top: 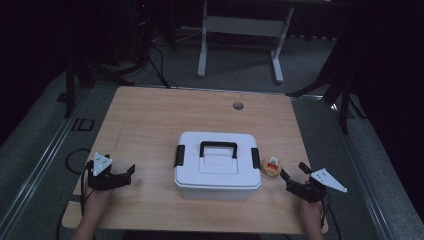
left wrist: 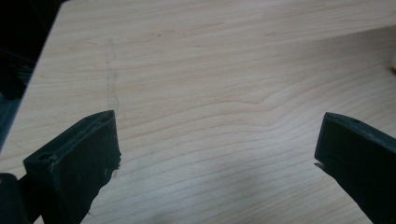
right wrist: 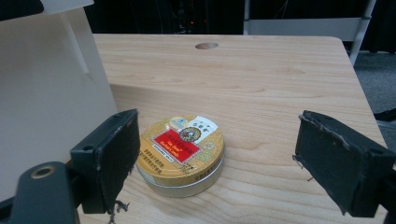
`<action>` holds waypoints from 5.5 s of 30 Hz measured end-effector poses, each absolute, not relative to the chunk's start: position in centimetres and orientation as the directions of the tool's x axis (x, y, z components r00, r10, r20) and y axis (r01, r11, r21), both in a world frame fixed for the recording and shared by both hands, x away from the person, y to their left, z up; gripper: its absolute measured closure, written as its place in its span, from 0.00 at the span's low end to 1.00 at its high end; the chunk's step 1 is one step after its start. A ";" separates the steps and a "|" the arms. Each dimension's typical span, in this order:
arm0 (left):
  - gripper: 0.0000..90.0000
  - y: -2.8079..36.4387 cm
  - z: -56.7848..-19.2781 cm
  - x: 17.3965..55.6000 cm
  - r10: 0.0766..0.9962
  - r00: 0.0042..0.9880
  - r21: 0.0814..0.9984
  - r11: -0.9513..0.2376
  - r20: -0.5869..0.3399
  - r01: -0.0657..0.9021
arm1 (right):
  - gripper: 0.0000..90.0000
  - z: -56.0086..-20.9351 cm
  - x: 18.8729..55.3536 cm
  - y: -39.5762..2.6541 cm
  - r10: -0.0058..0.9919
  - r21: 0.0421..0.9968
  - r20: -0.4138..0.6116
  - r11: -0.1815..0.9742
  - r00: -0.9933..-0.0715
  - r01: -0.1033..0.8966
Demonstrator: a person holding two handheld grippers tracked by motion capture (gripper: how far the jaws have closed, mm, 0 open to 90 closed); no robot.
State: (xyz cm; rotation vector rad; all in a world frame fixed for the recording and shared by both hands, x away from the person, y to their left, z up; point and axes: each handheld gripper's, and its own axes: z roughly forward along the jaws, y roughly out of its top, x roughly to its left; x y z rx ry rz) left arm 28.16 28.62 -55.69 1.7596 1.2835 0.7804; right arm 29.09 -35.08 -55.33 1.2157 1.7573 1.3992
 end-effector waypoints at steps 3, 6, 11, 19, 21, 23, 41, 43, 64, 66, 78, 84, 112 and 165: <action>0.00 28.6 -55.7 28.2 0.954 0.297 0.869 -0.169 0.027 0.464 | 0.15 -55.3 29.1 -35.1 0.904 0.955 0.094 0.037 -0.417 0.296; 0.00 28.8 -55.7 28.3 0.946 0.324 0.863 -0.169 0.007 0.476 | 0.15 -55.3 29.1 -35.1 0.905 0.954 0.095 0.036 -0.416 0.297; 0.00 29.2 -55.4 28.8 0.902 0.431 0.846 -0.227 -0.004 0.483 | 0.15 -55.3 29.1 -35.1 0.905 0.954 0.098 0.033 -0.413 0.298; 0.00 29.3 -55.4 29.5 0.772 0.636 0.749 -0.418 -0.006 0.515 | 0.15 -55.3 29.1 -35.1 0.906 0.953 0.096 0.036 -0.412 0.300; 0.00 29.2 -55.3 29.6 0.743 0.669 0.721 -0.459 -0.009 0.519 | 0.15 -55.3 29.1 -35.1 0.906 0.953 0.096 0.036 -0.412 0.300; 0.00 29.1 -55.2 29.7 0.724 0.690 0.689 -0.501 0.002 0.524 | 0.15 -55.3 29.1 -35.1 0.906 0.953 0.097 0.035 -0.411 0.301; 0.00 28.6 -52.9 30.3 0.600 0.797 0.450 -0.732 0.070 0.512 | 0.15 -55.3 29.1 -35.1 0.906 0.953 0.098 0.034 -0.412 0.301; 0.00 28.5 -52.7 30.4 0.582 0.810 0.421 -0.753 0.070 0.505 | 0.15 -55.3 29.1 -35.1 0.906 0.953 0.099 0.033 -0.411 0.302; 0.00 26.6 -51.0 30.9 0.476 0.878 0.138 -0.874 0.047 0.467 | 0.15 -55.3 29.1 -35.1 0.906 0.952 0.100 0.033 -0.411 0.303; 0.00 26.7 -50.8 31.0 0.483 0.874 0.124 -0.871 0.045 0.475 | 0.15 -55.3 29.1 -35.1 0.906 0.952 0.099 0.033 -0.411 0.303; 0.00 26.1 -49.6 31.3 0.484 0.875 -0.042 -0.874 -0.012 0.484 | 0.15 -55.3 29.1 -35.1 0.906 0.952 0.098 0.034 -0.411 0.304; 0.00 25.7 -48.7 31.9 0.461 0.886 -0.026 -0.887 -0.054 0.461 | 0.15 -55.3 29.1 -35.1 0.906 0.952 0.100 0.033 -0.411 0.304; 0.05 25.0 -42.0 33.2 0.465 0.884 0.022 -0.884 -0.054 0.467 | 0.15 -55.3 29.1 -35.1 0.906 0.952 0.101 0.032 -0.411 0.305; 0.10 15.8 -36.0 34.6 0.252 0.967 0.130 -0.958 -0.039 0.255 | 0.15 -55.3 29.2 -35.2 0.900 0.950 0.113 0.027 -0.421 0.312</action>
